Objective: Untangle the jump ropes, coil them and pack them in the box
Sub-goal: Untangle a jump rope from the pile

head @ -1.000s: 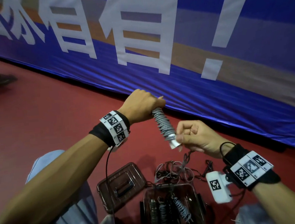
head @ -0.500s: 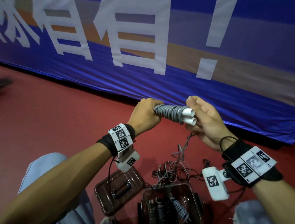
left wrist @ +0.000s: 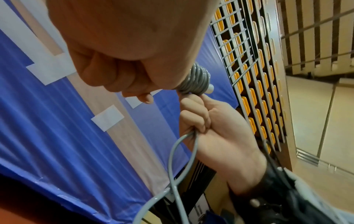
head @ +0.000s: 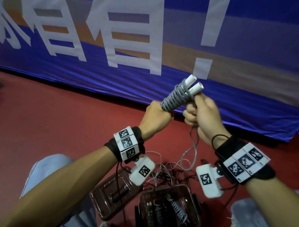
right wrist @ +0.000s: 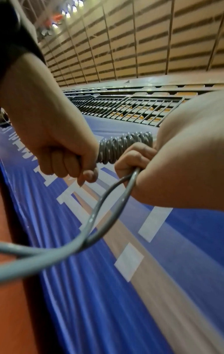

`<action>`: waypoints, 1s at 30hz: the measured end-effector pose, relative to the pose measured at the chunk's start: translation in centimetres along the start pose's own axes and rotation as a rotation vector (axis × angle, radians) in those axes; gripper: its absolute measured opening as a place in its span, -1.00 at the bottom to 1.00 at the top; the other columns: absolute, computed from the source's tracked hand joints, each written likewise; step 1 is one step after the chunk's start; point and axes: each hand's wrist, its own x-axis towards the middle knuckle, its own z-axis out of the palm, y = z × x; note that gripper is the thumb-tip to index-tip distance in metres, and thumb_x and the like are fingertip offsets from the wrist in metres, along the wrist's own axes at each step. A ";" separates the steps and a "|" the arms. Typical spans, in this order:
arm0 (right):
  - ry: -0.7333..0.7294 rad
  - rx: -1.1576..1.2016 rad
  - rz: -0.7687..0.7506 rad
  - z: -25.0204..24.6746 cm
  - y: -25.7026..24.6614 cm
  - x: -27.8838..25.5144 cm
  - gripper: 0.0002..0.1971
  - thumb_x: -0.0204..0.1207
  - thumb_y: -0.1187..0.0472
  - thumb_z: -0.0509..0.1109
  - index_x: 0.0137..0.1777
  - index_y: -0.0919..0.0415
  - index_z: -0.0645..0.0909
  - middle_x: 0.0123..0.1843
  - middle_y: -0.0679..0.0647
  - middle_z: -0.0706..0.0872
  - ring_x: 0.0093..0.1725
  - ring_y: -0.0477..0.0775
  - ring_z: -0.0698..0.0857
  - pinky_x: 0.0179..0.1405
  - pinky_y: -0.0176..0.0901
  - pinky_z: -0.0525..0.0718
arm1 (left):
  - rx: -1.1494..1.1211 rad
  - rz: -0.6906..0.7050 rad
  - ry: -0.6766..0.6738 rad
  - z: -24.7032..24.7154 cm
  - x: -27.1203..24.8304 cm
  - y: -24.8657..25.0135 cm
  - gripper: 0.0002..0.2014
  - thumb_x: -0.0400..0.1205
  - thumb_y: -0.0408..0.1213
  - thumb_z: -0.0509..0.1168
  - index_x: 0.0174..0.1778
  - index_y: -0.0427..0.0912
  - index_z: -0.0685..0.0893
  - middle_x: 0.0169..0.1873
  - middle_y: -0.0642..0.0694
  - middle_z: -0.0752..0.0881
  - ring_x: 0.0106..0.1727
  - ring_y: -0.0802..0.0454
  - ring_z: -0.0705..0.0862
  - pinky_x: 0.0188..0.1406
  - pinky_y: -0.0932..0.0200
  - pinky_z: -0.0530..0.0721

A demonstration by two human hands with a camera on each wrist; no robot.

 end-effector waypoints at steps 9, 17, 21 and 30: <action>0.121 -0.284 0.186 1.4 5.4 -1.1 -0.53 0.90 0.03 -0.03 -0.13 0.21 0.56 -0.61 -0.07 0.41 -0.68 -0.13 0.34 -0.67 -0.34 0.24 | 0.100 -0.281 -0.043 0.6 0.3 -2.8 -0.90 0.43 -0.37 0.35 -0.35 -0.23 0.76 -0.56 -0.04 0.63 -0.55 0.02 0.50 -0.59 0.29 0.37; -0.193 -1.280 0.134 1.6 7.0 -3.7 -0.74 0.73 0.27 0.17 -0.23 0.24 0.48 -0.11 0.23 0.70 -0.16 0.33 0.67 -0.22 -0.02 0.55 | 0.604 -0.241 -0.159 0.5 -0.9 -4.1 -0.86 0.52 -0.24 0.35 -0.07 -0.21 0.66 -0.08 -0.24 0.75 -0.09 -0.26 0.74 -0.13 0.03 0.68; -0.396 -1.468 0.087 0.1 6.2 -3.4 -0.69 0.72 0.23 0.21 -0.30 0.21 0.43 -0.28 0.14 0.57 -0.30 0.24 0.63 -0.44 -0.08 0.45 | 0.896 -0.084 -0.211 0.8 -2.1 -5.1 -0.77 0.61 -0.20 0.27 0.11 -0.24 0.60 0.04 -0.25 0.75 0.03 -0.31 0.75 -0.14 -0.01 0.58; -0.645 -1.731 -0.360 -2.0 3.2 -1.8 -0.40 0.36 -0.47 0.46 -0.30 0.13 0.63 -0.37 0.01 0.71 -0.30 0.11 0.69 -0.27 -0.06 0.58 | 1.238 0.244 -0.594 0.5 -4.8 -5.1 -0.94 0.67 -0.27 0.27 -0.04 -0.16 0.62 -0.08 -0.13 0.78 -0.14 -0.14 0.76 -0.28 0.04 0.63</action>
